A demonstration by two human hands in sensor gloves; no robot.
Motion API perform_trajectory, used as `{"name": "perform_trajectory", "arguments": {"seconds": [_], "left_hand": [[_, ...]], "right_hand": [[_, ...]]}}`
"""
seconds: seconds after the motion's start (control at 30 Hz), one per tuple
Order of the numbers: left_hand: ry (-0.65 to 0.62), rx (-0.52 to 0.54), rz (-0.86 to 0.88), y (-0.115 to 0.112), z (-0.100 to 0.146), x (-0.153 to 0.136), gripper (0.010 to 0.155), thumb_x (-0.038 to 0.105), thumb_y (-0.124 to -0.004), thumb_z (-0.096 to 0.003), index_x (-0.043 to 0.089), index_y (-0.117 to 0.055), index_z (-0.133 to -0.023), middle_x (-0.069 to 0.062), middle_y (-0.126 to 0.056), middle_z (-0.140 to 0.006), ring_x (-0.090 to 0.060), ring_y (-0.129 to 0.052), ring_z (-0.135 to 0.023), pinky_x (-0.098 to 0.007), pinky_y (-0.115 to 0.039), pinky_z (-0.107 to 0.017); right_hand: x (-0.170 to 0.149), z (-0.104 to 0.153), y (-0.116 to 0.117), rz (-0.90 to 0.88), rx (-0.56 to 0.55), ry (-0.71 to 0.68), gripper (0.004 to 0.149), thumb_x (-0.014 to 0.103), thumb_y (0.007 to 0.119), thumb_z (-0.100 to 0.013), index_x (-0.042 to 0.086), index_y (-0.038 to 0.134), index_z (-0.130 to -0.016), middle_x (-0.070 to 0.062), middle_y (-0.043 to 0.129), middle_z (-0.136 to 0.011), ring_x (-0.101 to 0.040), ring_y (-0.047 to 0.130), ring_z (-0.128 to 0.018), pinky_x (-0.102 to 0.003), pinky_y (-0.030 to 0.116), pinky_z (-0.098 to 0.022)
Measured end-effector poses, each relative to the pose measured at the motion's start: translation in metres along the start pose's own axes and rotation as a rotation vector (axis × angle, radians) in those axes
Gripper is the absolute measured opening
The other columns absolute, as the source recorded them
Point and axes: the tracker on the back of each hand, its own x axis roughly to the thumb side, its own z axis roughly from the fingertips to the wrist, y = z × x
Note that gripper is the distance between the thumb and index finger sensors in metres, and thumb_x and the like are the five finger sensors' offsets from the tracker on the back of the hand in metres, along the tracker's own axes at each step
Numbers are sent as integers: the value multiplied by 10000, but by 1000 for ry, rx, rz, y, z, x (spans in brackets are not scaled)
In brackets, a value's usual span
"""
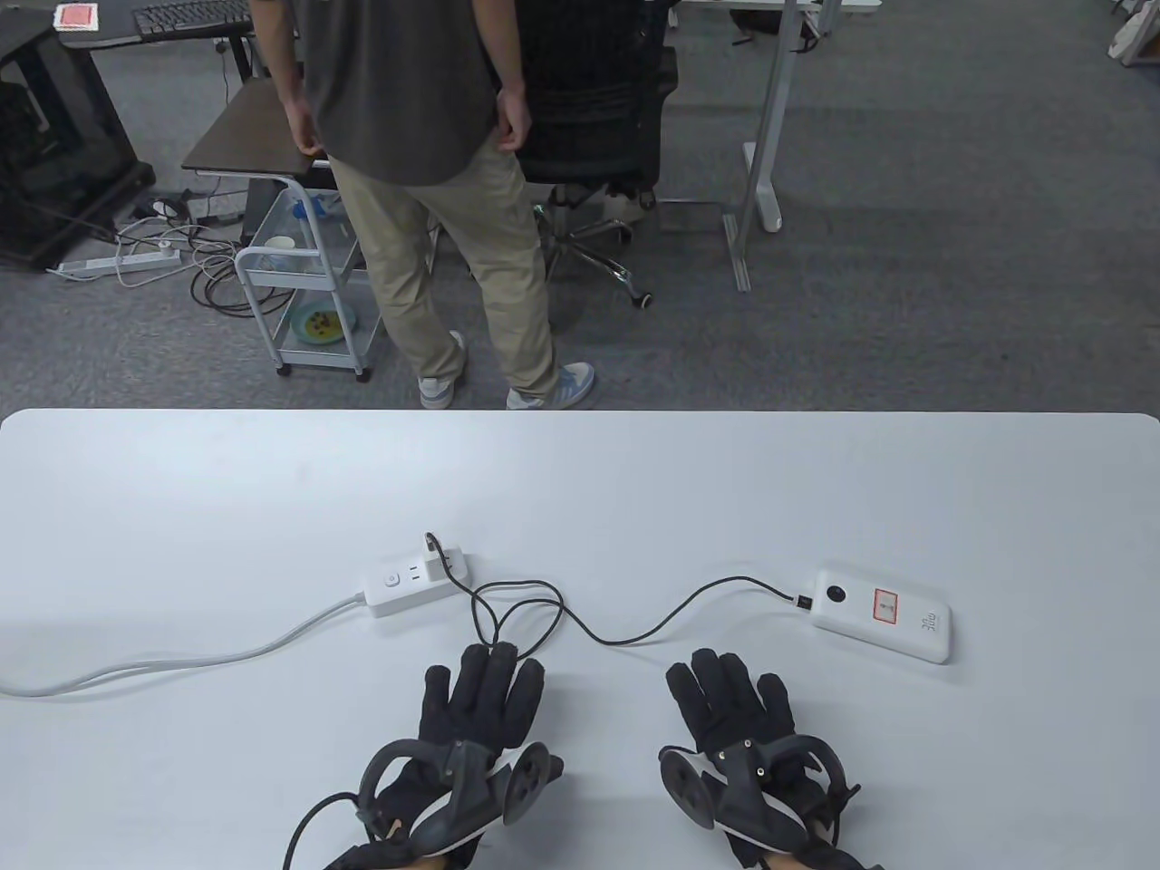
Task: Unplug the charger and disconnect the battery pack
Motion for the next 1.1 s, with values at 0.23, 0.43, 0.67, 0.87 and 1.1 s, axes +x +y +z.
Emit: {"name": "perform_trajectory", "arguments": {"seconds": [0.23, 0.43, 0.67, 0.87, 1.1], "left_hand": [[-4, 1, 1, -1, 0, 0, 949, 831, -542, -388, 388, -302, -1192, 25, -345, -1301, -288, -483, -1254, -572, -492, -884], [-6, -3, 0, -1, 0, 1, 949, 835, -537, -390, 389, -302, -1193, 24, -345, -1303, -289, -483, -1255, -575, -488, -885], [-2, -8, -4, -1, 0, -1, 949, 833, -540, -389, 386, -306, -1193, 22, -354, -1300, -290, -493, -1250, -571, -498, -881], [10, -11, 15, -1, -1, -5, 947, 833, -539, -390, 383, -312, -1192, 24, -364, -1298, -273, -499, -1250, -563, -504, -882], [14, -22, 23, -2, -1, -7, 944, 832, -538, -393, 382, -315, -1193, 27, -368, -1296, -265, -501, -1251, -562, -504, -882]], "right_hand": [[-1, 0, -1, 5, 13, 4, 792, 620, 543, -435, 259, 344, -1111, -130, 414, -1206, -385, 560, -1062, -653, 536, -704], [-1, -1, -1, 13, 22, 5, 796, 621, 545, -432, 259, 342, -1112, -130, 412, -1206, -385, 561, -1061, -653, 536, -704], [-13, -8, -3, 90, 28, 28, 801, 618, 575, -427, 274, 348, -1114, -124, 389, -1217, -388, 530, -1079, -663, 504, -722], [-69, -36, -10, 114, 101, 236, 811, 612, 613, -424, 280, 350, -1116, -103, 377, -1226, -374, 511, -1094, -659, 478, -743], [-140, -73, 2, 112, 291, 470, 827, 597, 655, -417, 317, 306, -1112, -65, 334, -1238, -350, 458, -1121, -654, 434, -772]]}}
